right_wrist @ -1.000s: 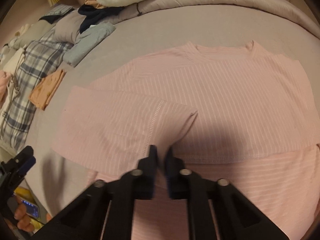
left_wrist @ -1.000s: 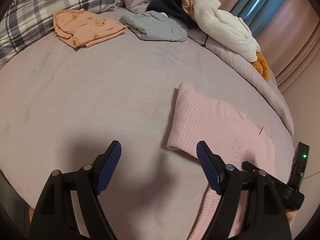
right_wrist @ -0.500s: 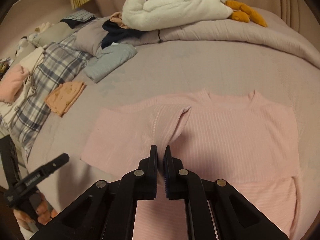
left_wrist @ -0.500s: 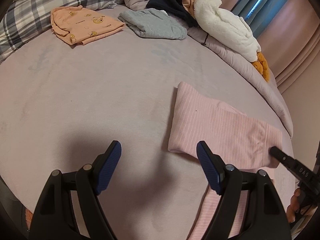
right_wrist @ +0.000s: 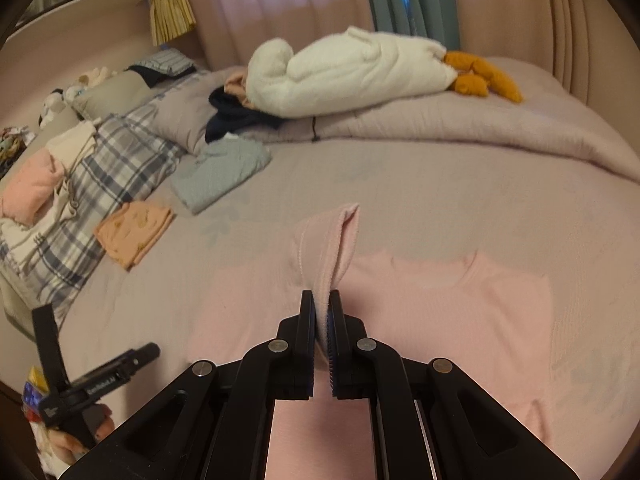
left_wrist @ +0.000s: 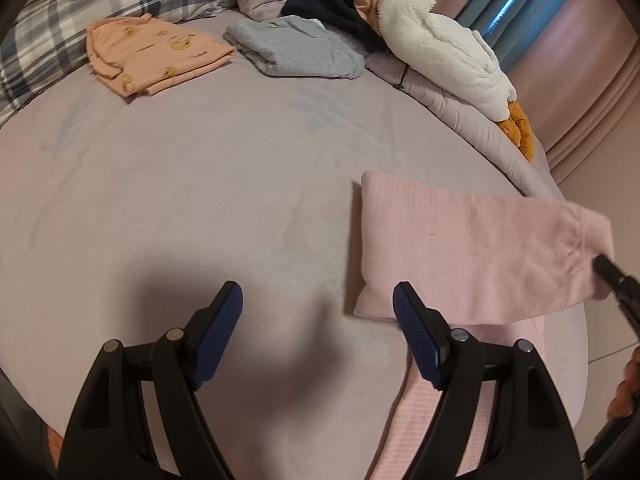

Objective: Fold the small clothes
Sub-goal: 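Close the right gripper on the shirt side edge and lift it, then fold the held side panel over the shirt body with the right gripper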

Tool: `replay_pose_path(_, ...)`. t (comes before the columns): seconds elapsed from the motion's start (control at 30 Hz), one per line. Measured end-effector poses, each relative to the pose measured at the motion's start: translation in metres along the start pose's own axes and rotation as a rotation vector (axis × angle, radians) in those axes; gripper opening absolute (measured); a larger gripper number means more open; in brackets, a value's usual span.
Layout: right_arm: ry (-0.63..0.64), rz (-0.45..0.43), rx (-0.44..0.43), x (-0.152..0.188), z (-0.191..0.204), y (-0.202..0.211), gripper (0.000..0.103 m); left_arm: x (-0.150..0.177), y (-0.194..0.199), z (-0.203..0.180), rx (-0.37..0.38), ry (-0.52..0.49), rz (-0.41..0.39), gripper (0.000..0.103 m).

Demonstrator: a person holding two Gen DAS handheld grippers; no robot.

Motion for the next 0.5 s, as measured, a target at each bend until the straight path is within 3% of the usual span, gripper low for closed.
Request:
replay_pose_path(0.17, 0.004, -0.068, 0.029, -0.018, -0.016, 0.016, 0.007, -0.002, -0.01, -0.011, 0.019, -0.01, 0.016, 0.078)
replay_pose_path(0.5, -0.015, -0.112, 0.095, -0.034, -0.05, 0.031, 0.007, -0.005, -0.039, -0.037, 0.032, -0.057, 0.062, 0.076)
Point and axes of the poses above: each gripper's, at about its wrist camera, not at the fingertips, and y roughly against the way its jaws point, z to its left, x to its underside, the point moved 8 cm from there along -y, roughly the way its jaws point, and after that the axes turned 15 degrees about x, right-handed, at the moved point
